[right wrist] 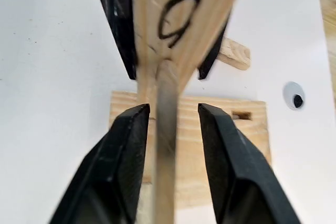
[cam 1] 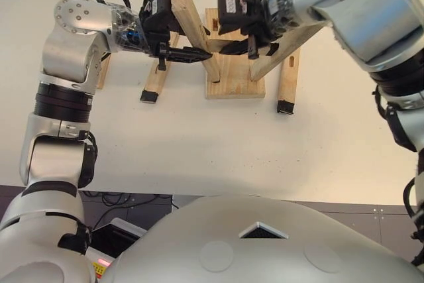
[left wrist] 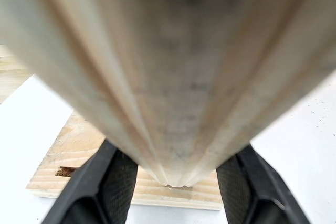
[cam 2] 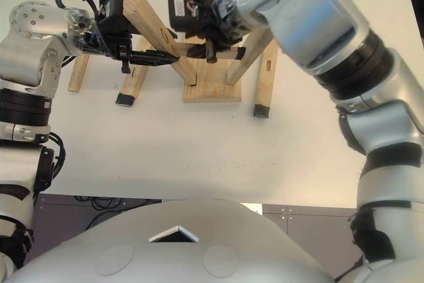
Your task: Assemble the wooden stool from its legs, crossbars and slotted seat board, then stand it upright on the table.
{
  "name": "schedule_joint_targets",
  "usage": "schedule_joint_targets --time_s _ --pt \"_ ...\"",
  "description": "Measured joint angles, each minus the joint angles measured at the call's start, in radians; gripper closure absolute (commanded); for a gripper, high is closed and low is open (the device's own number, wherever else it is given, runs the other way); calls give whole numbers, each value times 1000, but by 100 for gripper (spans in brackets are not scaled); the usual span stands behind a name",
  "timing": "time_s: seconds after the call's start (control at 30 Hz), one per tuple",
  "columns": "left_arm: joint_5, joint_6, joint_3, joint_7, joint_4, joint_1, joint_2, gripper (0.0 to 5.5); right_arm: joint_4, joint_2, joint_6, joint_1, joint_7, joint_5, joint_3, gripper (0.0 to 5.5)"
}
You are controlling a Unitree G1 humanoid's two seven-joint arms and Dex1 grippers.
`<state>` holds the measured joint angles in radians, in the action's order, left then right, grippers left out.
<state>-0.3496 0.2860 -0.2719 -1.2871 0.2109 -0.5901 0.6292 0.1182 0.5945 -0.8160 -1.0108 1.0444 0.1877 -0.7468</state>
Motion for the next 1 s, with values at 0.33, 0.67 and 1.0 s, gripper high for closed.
schedule_joint_targets --time_s 0.33,0.67,1.0 --pt "12 2 -19 14 2 0 0 349 -106 -74 78 7 57 -135 -69 494" --pt "15 -7 -55 20 23 -29 -10 349 -153 -123 -12 13 104 -127 4 504" --pt "11 -54 -84 9 71 -49 -20 349 -130 -117 -84 30 143 -100 100 340"
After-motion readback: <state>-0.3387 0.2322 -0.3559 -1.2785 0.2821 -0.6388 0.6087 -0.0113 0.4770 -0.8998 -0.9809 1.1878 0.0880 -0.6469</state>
